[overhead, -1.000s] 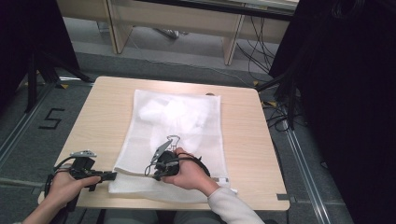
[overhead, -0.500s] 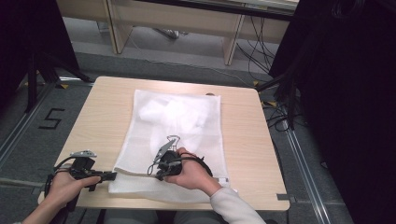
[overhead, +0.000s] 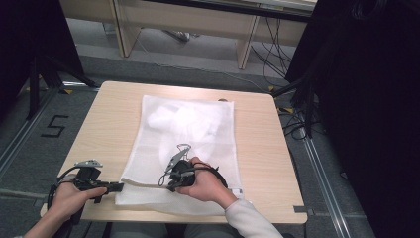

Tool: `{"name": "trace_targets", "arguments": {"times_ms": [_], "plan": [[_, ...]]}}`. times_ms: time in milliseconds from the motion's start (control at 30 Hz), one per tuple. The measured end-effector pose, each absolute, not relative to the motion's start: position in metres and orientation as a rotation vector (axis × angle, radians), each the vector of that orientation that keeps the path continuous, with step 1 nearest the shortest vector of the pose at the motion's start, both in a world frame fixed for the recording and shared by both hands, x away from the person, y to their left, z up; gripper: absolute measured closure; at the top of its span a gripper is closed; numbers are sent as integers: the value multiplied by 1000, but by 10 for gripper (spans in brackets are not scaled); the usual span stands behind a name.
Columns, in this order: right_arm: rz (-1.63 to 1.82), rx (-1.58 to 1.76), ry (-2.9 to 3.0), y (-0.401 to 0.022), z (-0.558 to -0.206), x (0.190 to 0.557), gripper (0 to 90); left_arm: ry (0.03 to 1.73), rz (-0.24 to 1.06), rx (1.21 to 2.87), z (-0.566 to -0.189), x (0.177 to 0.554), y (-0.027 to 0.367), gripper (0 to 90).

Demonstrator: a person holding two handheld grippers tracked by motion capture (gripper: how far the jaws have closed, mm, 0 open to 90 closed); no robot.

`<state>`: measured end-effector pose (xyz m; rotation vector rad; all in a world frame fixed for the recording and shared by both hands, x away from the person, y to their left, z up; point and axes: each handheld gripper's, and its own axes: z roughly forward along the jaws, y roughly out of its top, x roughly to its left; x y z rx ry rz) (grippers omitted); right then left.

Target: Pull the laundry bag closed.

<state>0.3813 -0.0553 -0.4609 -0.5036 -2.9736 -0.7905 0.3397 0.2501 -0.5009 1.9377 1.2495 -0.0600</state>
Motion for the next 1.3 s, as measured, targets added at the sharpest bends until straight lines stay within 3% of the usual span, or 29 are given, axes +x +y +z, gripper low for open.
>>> {"name": "trace_targets", "arguments": {"times_ms": [1300], "plan": [[-793, -513, -2978, -70, -459, 383, 826, 1253, -59, 1939, -501, 340, 250, 861]]}}
